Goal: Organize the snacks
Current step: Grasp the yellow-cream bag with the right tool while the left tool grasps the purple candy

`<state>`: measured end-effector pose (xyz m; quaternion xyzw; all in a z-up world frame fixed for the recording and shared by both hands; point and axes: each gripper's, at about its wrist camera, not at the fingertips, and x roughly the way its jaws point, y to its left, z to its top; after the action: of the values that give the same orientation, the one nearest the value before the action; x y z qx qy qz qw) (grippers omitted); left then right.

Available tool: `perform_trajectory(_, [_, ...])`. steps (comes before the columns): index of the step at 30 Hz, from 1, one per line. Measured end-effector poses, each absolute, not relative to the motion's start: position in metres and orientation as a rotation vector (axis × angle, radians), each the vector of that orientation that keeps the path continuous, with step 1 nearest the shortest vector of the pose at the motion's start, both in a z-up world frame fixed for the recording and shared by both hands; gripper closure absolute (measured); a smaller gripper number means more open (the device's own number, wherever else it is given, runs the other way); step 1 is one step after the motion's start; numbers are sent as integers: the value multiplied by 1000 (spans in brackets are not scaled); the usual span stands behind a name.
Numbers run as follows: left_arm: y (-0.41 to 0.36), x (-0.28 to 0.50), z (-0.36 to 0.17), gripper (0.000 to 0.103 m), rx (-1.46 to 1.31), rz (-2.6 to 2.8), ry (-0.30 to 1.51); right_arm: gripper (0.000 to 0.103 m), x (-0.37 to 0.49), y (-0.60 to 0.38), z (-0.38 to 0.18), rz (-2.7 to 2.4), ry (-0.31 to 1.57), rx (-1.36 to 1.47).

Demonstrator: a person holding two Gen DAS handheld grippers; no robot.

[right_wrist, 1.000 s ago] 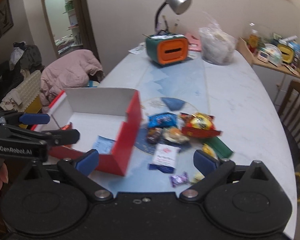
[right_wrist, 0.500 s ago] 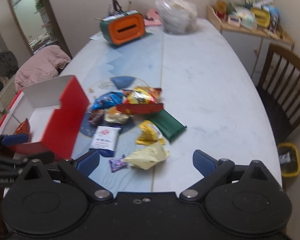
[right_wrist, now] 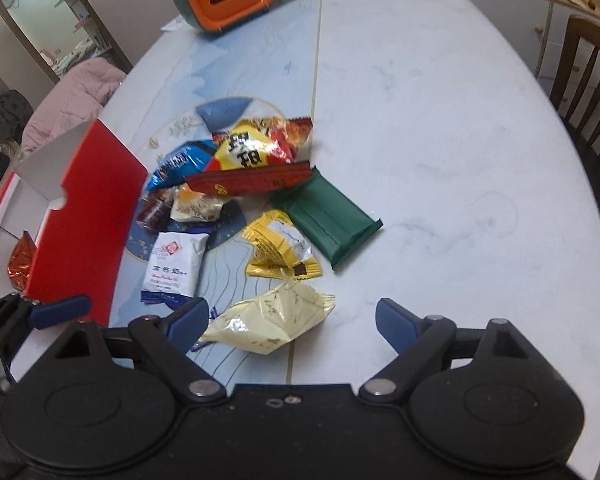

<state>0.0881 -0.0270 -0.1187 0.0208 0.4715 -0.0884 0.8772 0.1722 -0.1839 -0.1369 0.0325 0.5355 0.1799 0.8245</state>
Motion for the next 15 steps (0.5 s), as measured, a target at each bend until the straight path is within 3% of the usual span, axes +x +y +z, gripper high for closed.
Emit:
perform_trajectory(10, [-32,110,-146,11,49,-187,1031,21,194,-174,-163,388,1235,111])
perform_trajectory(15, [-38,112,-152,16,87,-212,1029,36,198,-175,-170,391,1269,153])
